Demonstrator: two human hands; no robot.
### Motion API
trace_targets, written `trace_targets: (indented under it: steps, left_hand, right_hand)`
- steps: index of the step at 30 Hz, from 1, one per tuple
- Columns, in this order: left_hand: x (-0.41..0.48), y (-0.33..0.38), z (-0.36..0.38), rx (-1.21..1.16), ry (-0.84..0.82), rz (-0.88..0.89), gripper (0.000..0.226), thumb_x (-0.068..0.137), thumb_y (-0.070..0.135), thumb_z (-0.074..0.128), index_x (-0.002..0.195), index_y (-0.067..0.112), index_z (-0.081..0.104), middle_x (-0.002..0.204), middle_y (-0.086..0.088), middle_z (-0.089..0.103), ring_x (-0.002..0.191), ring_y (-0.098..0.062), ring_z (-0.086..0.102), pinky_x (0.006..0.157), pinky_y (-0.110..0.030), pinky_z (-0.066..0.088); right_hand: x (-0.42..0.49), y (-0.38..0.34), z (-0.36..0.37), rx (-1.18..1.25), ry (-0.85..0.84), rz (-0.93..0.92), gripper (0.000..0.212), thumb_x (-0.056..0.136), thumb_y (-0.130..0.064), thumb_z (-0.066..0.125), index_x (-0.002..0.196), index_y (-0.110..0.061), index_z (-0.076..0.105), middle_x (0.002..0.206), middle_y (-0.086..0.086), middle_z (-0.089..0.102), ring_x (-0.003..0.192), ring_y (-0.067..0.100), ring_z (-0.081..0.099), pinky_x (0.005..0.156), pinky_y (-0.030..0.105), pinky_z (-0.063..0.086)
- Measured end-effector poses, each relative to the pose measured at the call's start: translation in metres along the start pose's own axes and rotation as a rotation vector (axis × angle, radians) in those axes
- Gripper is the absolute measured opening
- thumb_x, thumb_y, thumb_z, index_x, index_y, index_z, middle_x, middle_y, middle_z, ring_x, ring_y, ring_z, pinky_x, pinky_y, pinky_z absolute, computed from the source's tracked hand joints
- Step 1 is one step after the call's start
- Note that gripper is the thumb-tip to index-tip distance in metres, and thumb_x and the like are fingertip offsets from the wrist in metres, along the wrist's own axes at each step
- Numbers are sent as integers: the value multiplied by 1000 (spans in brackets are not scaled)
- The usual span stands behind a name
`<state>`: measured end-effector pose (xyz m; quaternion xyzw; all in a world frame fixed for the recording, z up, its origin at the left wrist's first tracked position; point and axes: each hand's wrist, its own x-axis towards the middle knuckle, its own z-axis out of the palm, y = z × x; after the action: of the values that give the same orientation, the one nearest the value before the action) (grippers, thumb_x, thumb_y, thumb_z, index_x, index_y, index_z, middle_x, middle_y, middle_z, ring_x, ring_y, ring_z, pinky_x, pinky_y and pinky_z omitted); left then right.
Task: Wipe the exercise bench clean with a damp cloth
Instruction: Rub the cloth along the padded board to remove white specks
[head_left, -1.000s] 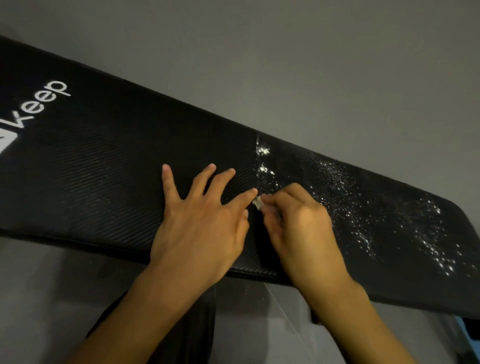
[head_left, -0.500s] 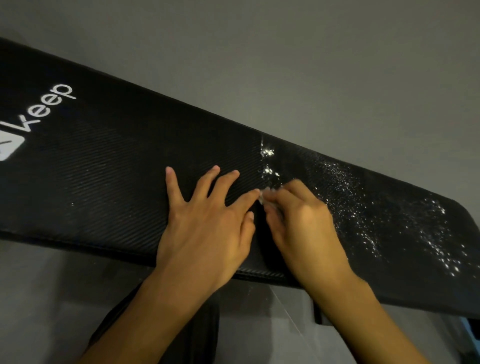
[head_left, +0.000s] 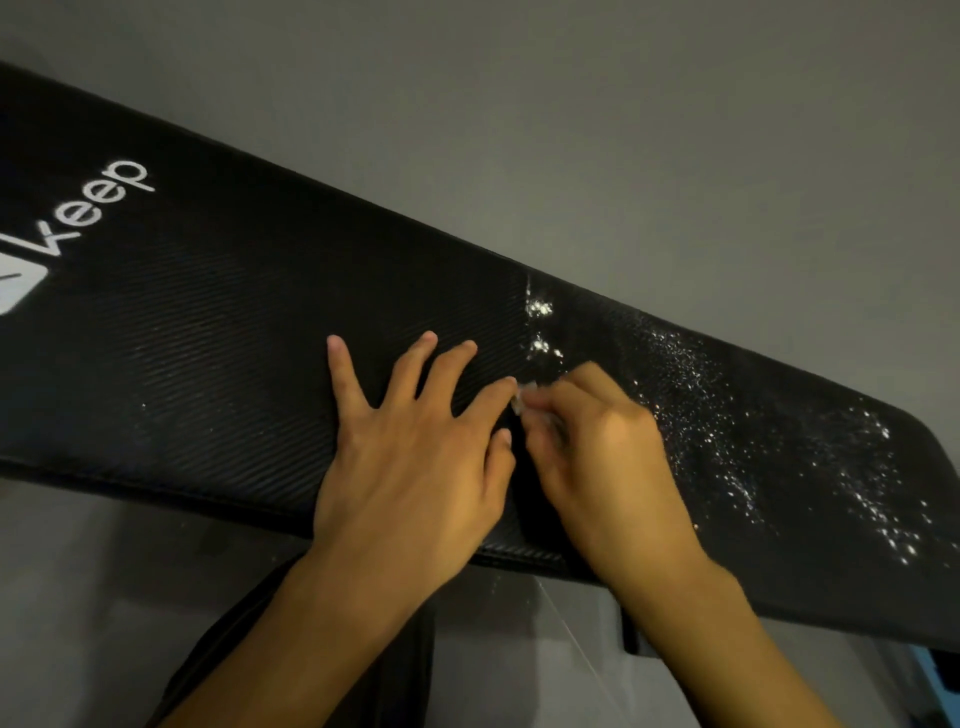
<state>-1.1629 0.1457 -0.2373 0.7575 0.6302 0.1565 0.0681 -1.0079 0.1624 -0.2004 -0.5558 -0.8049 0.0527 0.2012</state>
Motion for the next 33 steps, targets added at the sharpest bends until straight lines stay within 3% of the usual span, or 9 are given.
trace_targets:
  steps: [9, 16, 21, 29, 33]
  left_hand:
    - [1, -2, -1, -9, -13, 1, 53, 98, 51, 31, 145, 35, 51, 158, -5, 44, 152, -29, 31, 116, -78, 6]
    - [1, -1, -1, -14, 1, -3, 55, 98, 50, 34, 145, 31, 52, 157, -4, 45, 151, -28, 33, 116, -77, 6]
    - [1, -2, -1, -2, 0, 5, 55, 98, 51, 34, 145, 29, 53, 156, -6, 47, 150, -30, 35, 115, -79, 11]
    - [0, -1, -2, -15, 0, 3, 50, 98, 50, 34, 139, 32, 55, 155, -5, 47, 150, -29, 34, 115, -78, 10]
    - [1, -2, -2, -24, -6, -1, 52, 98, 51, 33, 141, 32, 53, 156, -5, 47, 150, -29, 34, 115, -79, 11]
  right_hand:
    - [46, 9, 13, -50, 69, 118, 17, 96, -16, 62, 108, -11, 73, 104, 4, 61, 84, 23, 65, 76, 41, 56]
    - [14, 1, 1, 4, -14, 55, 13, 92, -13, 67, 103, -14, 72, 98, -1, 61, 79, 16, 64, 71, 38, 56]
    - [55, 6, 13, -82, 51, 150, 18, 96, -17, 60, 108, -10, 71, 107, 6, 62, 89, 24, 64, 81, 39, 54]
    - [24, 1, 4, -10, 4, 60, 13, 94, -16, 64, 103, -13, 73, 98, 0, 61, 79, 18, 64, 71, 37, 56]
    - [70, 13, 15, -111, 47, 144, 19, 98, -19, 59, 109, -8, 72, 108, 8, 62, 90, 26, 66, 81, 42, 56]
